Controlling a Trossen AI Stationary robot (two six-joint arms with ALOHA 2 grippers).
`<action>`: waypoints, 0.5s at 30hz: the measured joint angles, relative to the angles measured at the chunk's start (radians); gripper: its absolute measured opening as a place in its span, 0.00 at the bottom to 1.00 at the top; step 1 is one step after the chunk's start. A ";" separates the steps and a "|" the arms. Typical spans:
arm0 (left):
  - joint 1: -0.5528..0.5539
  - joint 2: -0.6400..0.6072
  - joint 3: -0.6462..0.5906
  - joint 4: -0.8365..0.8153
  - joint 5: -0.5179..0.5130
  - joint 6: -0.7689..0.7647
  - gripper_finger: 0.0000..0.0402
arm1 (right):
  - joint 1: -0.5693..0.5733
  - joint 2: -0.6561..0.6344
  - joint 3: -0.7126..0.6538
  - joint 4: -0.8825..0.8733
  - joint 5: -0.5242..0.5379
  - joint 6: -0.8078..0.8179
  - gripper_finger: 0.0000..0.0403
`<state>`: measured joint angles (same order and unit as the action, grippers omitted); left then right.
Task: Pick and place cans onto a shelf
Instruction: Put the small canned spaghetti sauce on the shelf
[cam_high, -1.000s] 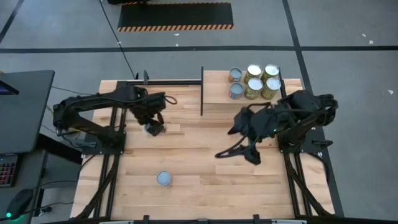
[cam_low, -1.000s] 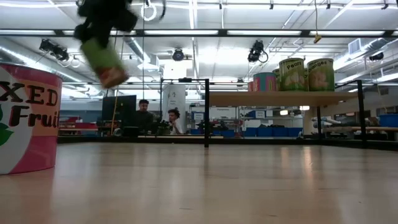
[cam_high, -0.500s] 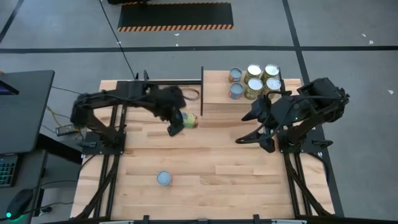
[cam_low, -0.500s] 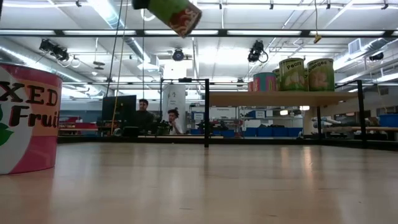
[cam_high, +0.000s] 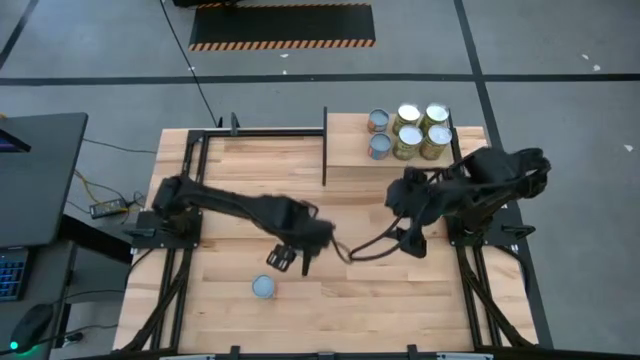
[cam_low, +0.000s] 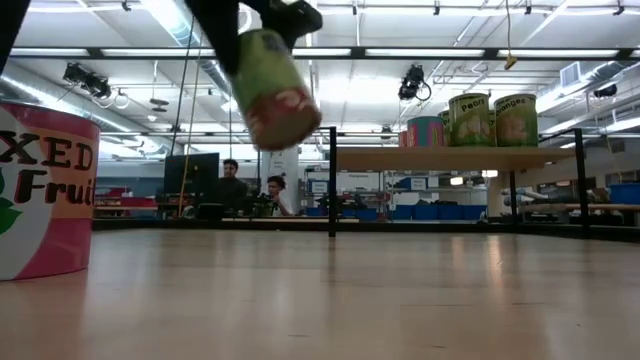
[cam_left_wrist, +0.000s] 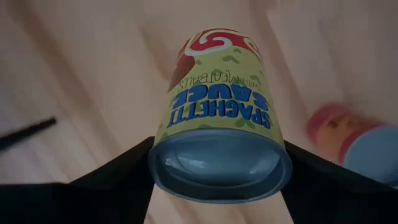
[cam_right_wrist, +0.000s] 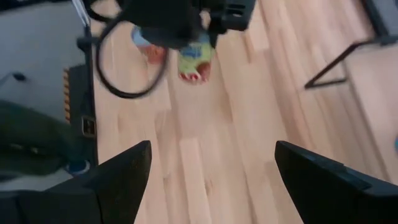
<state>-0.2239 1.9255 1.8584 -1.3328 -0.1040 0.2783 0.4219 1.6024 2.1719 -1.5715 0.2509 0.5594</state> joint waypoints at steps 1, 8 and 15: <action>-0.013 0.017 0.000 -0.002 -0.011 0.032 0.72 | 0.007 -0.001 -0.024 0.000 -0.008 0.009 0.87; -0.082 0.127 0.000 0.016 -0.196 0.161 0.72 | 0.071 -0.005 -0.166 0.000 -0.017 0.091 0.87; -0.117 0.220 0.000 0.004 -0.255 0.148 0.72 | 0.119 -0.005 -0.239 0.038 -0.039 0.159 0.87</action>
<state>-0.3404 2.1451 1.8580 -1.3286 -0.3592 0.4266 0.5413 1.5970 1.9329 -1.5336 0.2121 0.7183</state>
